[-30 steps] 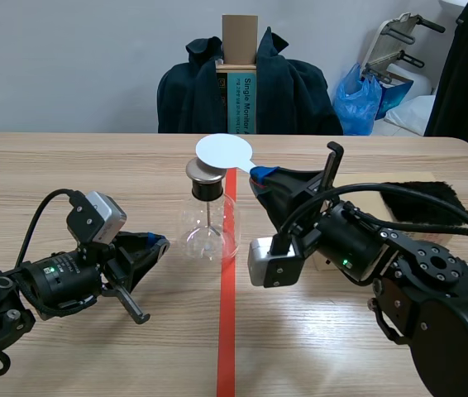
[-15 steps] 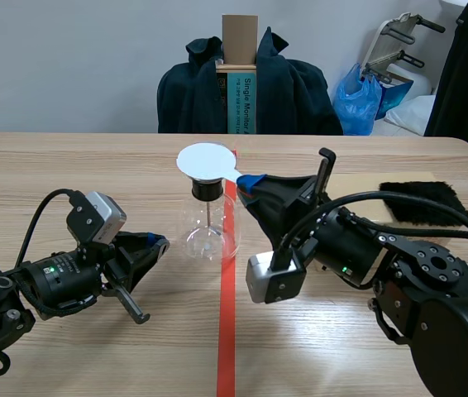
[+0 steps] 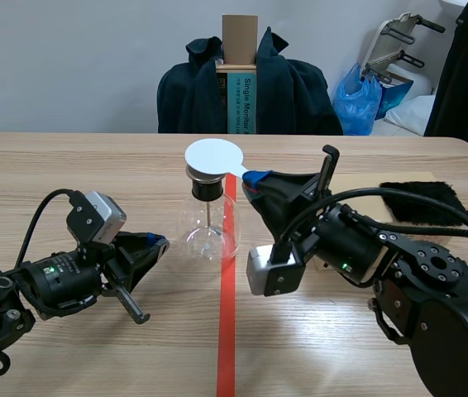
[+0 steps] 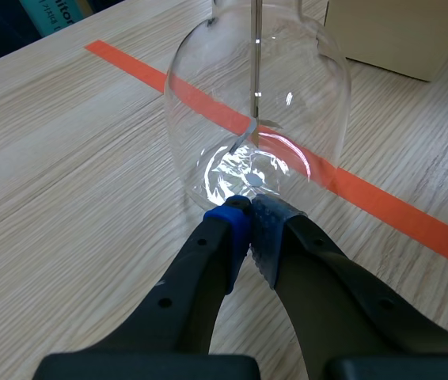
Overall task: Do the electroscope experiment.
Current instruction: 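Move the plate toward and away from the electroscope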
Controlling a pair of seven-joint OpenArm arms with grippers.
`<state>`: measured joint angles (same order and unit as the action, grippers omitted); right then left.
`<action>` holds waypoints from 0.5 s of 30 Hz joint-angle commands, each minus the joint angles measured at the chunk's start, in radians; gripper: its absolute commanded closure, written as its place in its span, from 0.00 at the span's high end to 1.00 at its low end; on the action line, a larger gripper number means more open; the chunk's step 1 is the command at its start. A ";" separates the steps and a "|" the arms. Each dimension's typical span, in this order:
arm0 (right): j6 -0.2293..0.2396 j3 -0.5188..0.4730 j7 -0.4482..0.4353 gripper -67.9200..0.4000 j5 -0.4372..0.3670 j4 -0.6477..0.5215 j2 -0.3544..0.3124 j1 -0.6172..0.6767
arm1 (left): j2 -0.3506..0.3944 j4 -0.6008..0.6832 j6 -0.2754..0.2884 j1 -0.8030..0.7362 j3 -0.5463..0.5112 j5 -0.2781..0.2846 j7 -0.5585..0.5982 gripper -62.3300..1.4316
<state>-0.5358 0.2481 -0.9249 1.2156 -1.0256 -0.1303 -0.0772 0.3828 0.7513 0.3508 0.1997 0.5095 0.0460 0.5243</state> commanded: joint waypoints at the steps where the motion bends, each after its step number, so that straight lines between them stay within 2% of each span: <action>1: -0.007 -0.006 0.025 0.02 -0.013 -0.007 -0.014 -0.020 | -0.003 0.014 -0.001 0.016 -0.004 0.013 0.010 0.07; 15: -0.007 -0.014 0.289 0.02 -0.013 -0.007 -0.014 -0.020 | -0.003 0.014 -0.002 0.016 -0.004 0.013 0.010 0.07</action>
<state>-0.5354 0.2432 -0.6392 1.2156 -1.0256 -0.1303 -0.0772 0.3828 0.7513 0.3508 0.1997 0.5095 0.0460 0.5243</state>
